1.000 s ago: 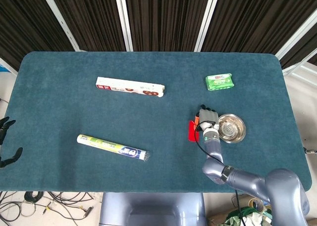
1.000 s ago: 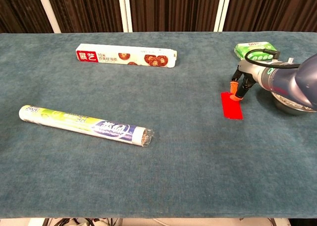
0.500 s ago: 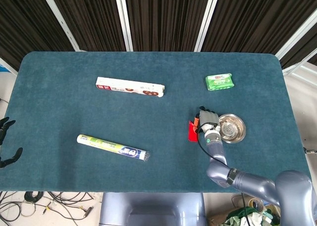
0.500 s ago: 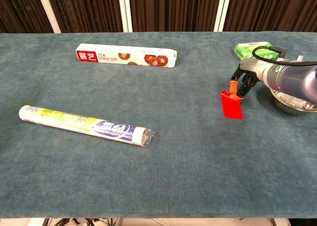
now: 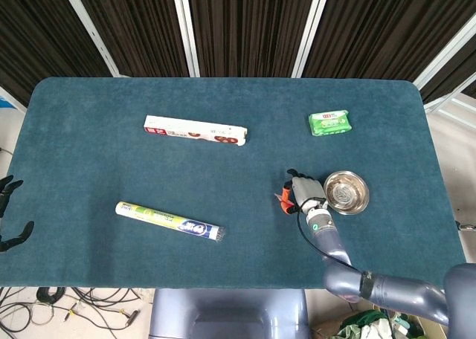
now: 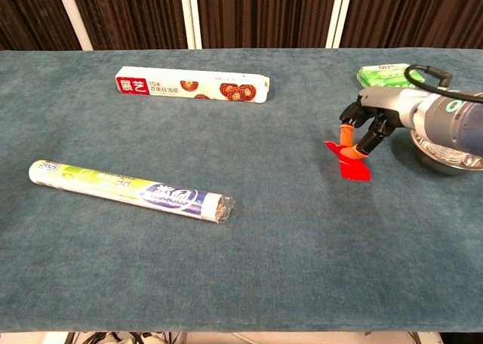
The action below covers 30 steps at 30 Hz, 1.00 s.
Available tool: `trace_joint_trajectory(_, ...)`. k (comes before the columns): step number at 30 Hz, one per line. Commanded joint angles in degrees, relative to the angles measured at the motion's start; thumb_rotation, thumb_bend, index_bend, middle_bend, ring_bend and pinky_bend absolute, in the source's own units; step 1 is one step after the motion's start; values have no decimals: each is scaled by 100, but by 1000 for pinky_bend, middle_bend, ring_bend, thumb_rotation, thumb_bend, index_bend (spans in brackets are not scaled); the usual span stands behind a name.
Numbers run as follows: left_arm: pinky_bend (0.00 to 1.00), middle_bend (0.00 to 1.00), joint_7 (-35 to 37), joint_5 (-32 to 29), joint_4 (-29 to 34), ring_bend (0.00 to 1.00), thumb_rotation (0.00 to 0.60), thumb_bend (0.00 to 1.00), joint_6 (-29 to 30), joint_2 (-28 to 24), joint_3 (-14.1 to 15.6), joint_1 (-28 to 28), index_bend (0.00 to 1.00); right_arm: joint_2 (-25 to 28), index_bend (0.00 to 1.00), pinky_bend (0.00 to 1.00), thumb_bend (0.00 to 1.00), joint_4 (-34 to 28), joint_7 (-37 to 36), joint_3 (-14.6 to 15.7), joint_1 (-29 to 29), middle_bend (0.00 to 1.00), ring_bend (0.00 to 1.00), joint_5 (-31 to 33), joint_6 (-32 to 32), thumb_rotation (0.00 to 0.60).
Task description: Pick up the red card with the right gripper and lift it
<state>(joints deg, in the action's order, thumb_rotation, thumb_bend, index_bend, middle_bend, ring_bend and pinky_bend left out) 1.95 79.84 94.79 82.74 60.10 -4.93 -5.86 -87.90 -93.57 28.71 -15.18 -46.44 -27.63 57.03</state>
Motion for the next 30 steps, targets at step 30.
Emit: trace_joint_trajectory(30,38,61,-30,-29,-9,47,600,323,23,53,-30,1,145,3611,711,141,510,-2549,-4290,-2401,892,93,150,-780,-2605,600)
